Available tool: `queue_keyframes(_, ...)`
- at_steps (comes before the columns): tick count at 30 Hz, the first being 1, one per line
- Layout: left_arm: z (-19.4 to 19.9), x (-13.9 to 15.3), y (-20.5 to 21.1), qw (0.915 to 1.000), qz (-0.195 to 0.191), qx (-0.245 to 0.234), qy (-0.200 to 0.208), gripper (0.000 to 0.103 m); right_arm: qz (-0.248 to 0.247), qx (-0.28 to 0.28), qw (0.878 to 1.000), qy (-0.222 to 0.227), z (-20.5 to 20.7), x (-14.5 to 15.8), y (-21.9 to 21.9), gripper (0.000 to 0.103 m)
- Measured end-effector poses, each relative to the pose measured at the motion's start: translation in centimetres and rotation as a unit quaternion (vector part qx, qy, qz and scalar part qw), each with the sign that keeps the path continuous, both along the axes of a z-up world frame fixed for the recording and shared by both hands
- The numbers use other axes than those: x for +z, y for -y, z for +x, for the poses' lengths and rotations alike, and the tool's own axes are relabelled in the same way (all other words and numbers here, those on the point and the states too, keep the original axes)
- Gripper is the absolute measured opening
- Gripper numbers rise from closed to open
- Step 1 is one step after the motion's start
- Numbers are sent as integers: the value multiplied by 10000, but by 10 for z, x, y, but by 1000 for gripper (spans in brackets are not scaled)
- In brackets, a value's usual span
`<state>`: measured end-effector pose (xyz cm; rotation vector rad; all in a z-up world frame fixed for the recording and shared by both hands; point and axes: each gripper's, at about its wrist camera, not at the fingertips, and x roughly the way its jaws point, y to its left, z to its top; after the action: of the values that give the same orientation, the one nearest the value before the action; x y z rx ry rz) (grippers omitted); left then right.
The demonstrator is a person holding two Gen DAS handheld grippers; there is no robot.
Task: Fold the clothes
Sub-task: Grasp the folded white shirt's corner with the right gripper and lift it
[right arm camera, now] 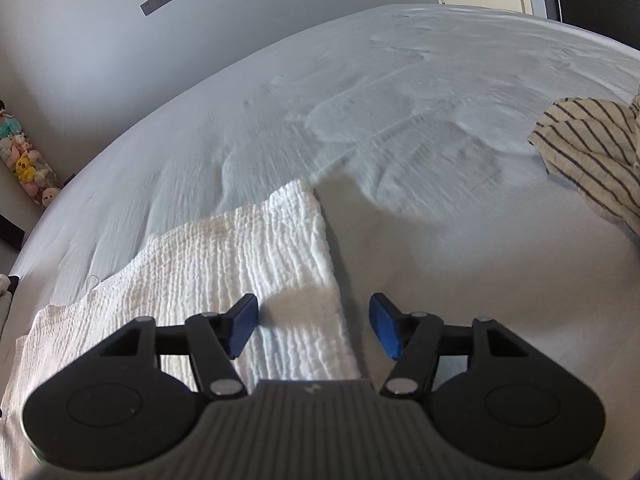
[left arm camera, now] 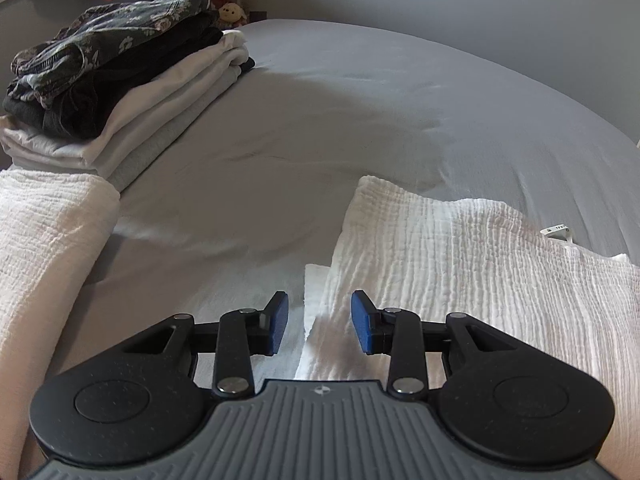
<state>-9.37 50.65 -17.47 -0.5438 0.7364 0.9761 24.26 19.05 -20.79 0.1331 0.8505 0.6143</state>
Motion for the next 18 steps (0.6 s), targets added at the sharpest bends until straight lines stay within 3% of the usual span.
queue_keyframes(3, -1, -1, -2, 9999, -92, 38, 45, 41, -428, 235, 9982, 361, -11, -2, -18, 71)
queue_keyframes(6, -1, -2, -2, 9998, -174, 52, 57, 41, -623, 433, 9953, 607, -21, -4, -28, 61)
queue_keyframes(9, -2, -2, -2, 9996, -270, 37, 110, 41, -570, 483, 9952, 632, -23, -4, -28, 43)
queue_keyframes(11, -1, -1, -1, 9995, -278, 7, 117, 41, -416, 496, 9964, 549, -22, -3, -24, 16)
queue_keyframes(18, -2, 7, 1, 9996, -217, -38, 196, 41, -247, 549, 9950, 803, -31, 7, -24, 10)
